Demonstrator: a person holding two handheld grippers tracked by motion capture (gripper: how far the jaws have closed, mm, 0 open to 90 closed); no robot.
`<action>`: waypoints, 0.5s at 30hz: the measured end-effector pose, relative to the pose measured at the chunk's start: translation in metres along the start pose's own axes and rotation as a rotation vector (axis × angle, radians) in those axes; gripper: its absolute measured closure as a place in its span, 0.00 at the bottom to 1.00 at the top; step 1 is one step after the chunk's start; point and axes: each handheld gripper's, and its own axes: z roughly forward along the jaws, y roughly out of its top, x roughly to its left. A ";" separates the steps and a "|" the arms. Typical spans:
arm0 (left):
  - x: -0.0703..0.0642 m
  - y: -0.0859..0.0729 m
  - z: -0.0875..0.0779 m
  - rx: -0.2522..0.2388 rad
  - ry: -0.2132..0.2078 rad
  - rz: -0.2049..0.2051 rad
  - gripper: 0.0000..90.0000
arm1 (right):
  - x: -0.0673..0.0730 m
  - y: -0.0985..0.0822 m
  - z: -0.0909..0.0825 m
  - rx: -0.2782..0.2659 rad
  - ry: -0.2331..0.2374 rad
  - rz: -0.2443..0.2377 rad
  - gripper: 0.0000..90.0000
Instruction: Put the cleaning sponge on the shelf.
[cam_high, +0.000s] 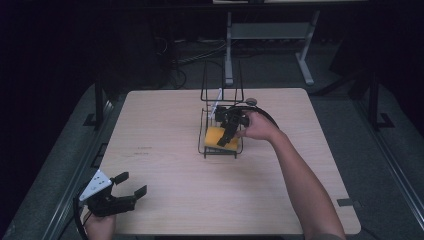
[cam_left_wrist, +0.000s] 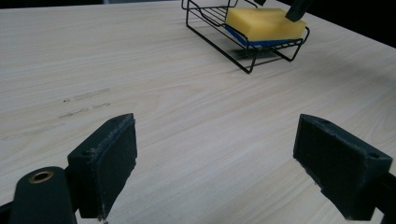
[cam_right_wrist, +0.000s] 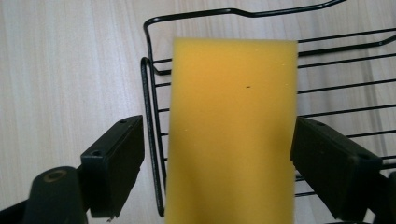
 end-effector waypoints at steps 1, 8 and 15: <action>0.000 0.000 0.000 -0.005 -0.002 -0.001 0.14 | 0.001 0.000 0.000 0.001 0.000 -0.002 0.19; -0.001 0.001 0.001 -0.001 -0.002 0.003 0.14 | 0.009 0.002 -0.002 0.002 0.000 -0.020 0.19; -0.001 0.000 0.000 -0.005 -0.004 0.002 0.14 | 0.016 0.002 0.000 -0.021 0.012 -0.023 0.19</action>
